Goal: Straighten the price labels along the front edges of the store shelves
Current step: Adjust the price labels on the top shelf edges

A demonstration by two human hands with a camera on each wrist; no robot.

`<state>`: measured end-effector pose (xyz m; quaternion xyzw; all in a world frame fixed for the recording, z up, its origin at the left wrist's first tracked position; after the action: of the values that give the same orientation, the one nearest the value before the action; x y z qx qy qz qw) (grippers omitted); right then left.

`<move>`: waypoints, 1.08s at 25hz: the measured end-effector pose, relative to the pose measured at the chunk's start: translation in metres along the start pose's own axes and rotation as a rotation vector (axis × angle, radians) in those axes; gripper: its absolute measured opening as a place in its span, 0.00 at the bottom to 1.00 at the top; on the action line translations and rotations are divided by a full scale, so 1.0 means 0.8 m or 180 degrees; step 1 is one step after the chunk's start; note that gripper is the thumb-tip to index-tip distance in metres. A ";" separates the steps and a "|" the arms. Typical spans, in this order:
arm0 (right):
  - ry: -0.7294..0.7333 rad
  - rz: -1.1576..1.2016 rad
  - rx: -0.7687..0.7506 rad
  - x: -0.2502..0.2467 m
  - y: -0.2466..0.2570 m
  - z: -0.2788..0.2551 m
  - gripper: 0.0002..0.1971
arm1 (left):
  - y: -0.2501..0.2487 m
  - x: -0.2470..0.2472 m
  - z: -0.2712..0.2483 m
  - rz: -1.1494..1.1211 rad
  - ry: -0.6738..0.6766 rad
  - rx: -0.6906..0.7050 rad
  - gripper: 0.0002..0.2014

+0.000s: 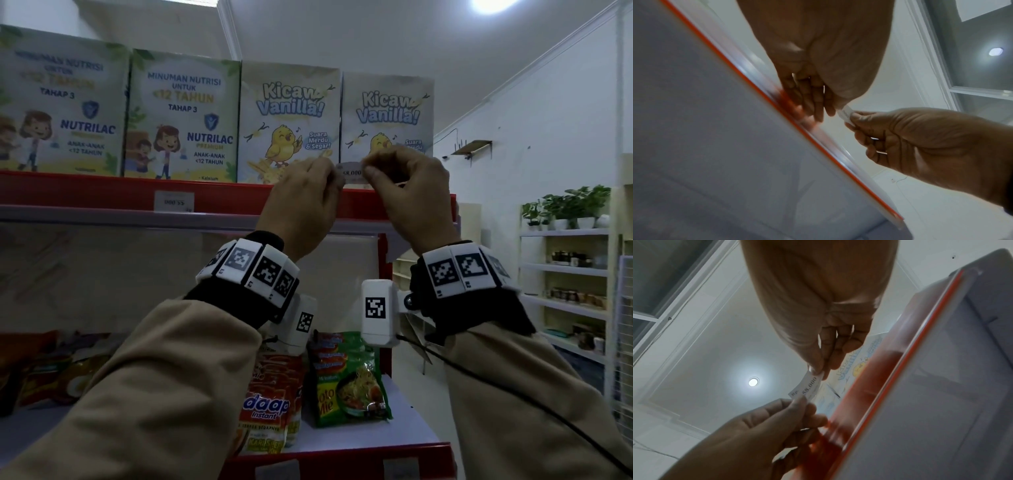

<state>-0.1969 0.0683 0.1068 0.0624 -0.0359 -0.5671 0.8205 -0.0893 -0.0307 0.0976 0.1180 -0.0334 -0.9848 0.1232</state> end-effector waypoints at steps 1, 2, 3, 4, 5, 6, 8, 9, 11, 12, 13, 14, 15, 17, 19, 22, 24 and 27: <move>-0.0026 -0.0030 -0.0005 -0.002 -0.001 0.004 0.04 | 0.002 -0.006 0.000 0.0104 0.0043 0.0111 0.09; -0.0058 -0.0063 -0.0021 -0.003 -0.002 0.008 0.04 | 0.007 -0.012 -0.001 0.0218 0.0095 0.0194 0.09; -0.0069 -0.0115 -0.0042 -0.003 -0.002 0.012 0.04 | 0.013 -0.018 -0.002 0.0315 0.0156 0.0225 0.10; -0.0036 -0.0183 -0.0057 -0.001 -0.003 0.015 0.04 | 0.019 -0.021 -0.002 0.0374 0.0221 0.0201 0.11; 0.0044 -0.0258 -0.0060 0.002 -0.004 0.017 0.04 | 0.024 -0.024 -0.003 0.0379 0.0258 0.0142 0.12; 0.0154 -0.0322 -0.0053 0.007 -0.006 0.018 0.04 | 0.027 -0.026 -0.004 0.0333 0.0251 0.0074 0.13; 0.0413 -0.0393 -0.0018 0.017 -0.010 0.016 0.05 | 0.026 -0.030 -0.005 0.0211 0.0151 -0.0021 0.12; 0.0562 -0.0416 0.0003 0.022 -0.013 0.013 0.05 | 0.025 -0.030 -0.005 0.0158 0.0109 -0.0060 0.12; 0.0897 -0.0453 0.0006 0.030 -0.013 0.008 0.05 | 0.024 -0.029 -0.007 0.0117 0.0132 -0.0143 0.13; 0.1025 -0.0471 0.0002 0.031 -0.012 0.007 0.05 | 0.023 -0.026 -0.007 0.0170 0.0220 -0.0162 0.14; 0.1097 -0.0486 0.0007 0.031 -0.011 0.007 0.05 | 0.023 -0.022 -0.008 0.0259 0.0334 -0.0165 0.14; 0.1133 -0.0515 0.0018 0.029 -0.010 0.008 0.04 | 0.022 -0.018 -0.007 0.0340 0.0435 -0.0172 0.14; 0.1152 -0.0566 0.0028 0.027 -0.010 0.009 0.03 | 0.022 -0.015 -0.007 0.0397 0.0500 -0.0197 0.14; 0.1236 -0.0763 0.0023 0.024 -0.009 0.012 0.03 | 0.021 -0.010 -0.006 0.0491 0.0518 -0.0262 0.13; 0.1396 -0.0968 0.0017 0.024 -0.009 0.014 0.04 | 0.020 -0.007 -0.005 0.0623 0.0464 -0.0303 0.13; 0.1422 -0.0987 0.0023 0.024 -0.008 0.018 0.03 | 0.020 -0.005 -0.006 0.0709 0.0370 -0.0325 0.12; 0.1320 -0.0883 0.0049 0.022 -0.008 0.022 0.03 | 0.021 -0.004 -0.006 0.0679 0.0342 -0.0356 0.11; 0.1475 -0.0825 0.0049 0.025 -0.012 0.023 0.02 | 0.022 -0.003 -0.006 0.0641 0.0289 -0.0367 0.11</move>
<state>-0.2014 0.0454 0.1233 0.2009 0.1569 -0.6377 0.7269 -0.0815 -0.0469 0.0950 0.1511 0.0173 -0.9614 0.2294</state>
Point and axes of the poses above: each hand's wrist, its own z-axis towards the middle knuckle, its own x-axis out of the palm, y = z × x, the point moved 7 cm from there along z, towards the middle knuckle, and after that the axes turned 1 degree about -y, right-handed, at the moved point
